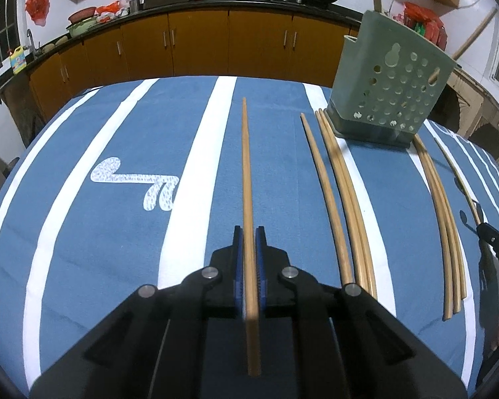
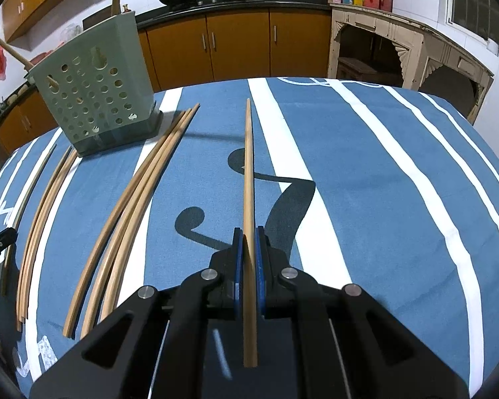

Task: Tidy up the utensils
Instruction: 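Lift both held chopsticks upright and carry them over the green holder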

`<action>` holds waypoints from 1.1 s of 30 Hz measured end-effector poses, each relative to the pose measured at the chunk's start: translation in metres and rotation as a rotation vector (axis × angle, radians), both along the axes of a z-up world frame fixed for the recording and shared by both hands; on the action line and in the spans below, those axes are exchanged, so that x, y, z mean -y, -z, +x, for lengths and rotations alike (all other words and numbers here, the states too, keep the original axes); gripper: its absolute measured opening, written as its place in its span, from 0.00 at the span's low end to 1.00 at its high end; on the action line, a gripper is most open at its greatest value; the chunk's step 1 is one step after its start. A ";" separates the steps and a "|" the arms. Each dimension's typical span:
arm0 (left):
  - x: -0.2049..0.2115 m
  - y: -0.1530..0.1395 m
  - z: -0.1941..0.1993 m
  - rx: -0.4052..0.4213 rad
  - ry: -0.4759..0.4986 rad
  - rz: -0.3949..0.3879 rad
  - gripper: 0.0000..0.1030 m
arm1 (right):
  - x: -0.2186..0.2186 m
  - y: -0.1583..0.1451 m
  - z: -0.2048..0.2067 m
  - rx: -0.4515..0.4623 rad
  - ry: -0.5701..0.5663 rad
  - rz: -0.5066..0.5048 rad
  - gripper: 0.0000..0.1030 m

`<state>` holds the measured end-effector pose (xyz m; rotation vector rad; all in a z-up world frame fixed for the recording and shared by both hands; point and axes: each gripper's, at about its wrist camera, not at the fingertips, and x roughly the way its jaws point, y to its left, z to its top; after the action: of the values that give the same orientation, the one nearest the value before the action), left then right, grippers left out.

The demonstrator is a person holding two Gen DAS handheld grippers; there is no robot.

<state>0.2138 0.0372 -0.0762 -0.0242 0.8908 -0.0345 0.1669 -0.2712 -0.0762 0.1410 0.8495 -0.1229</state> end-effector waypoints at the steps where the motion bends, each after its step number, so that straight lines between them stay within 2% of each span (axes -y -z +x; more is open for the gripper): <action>1: 0.000 0.000 -0.001 0.000 0.002 0.004 0.09 | -0.001 0.000 -0.001 0.000 -0.001 -0.001 0.08; 28: -0.001 0.000 -0.020 -0.001 0.007 0.013 0.08 | -0.004 0.001 -0.017 0.005 -0.009 0.013 0.08; 33: -0.003 -0.007 -0.025 -0.003 0.016 0.003 0.08 | 0.001 -0.012 -0.027 0.057 -0.010 0.032 0.08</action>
<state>0.1889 0.0402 -0.0687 -0.0147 0.8943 -0.0476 0.1401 -0.2723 -0.0647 0.1695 0.7953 -0.0957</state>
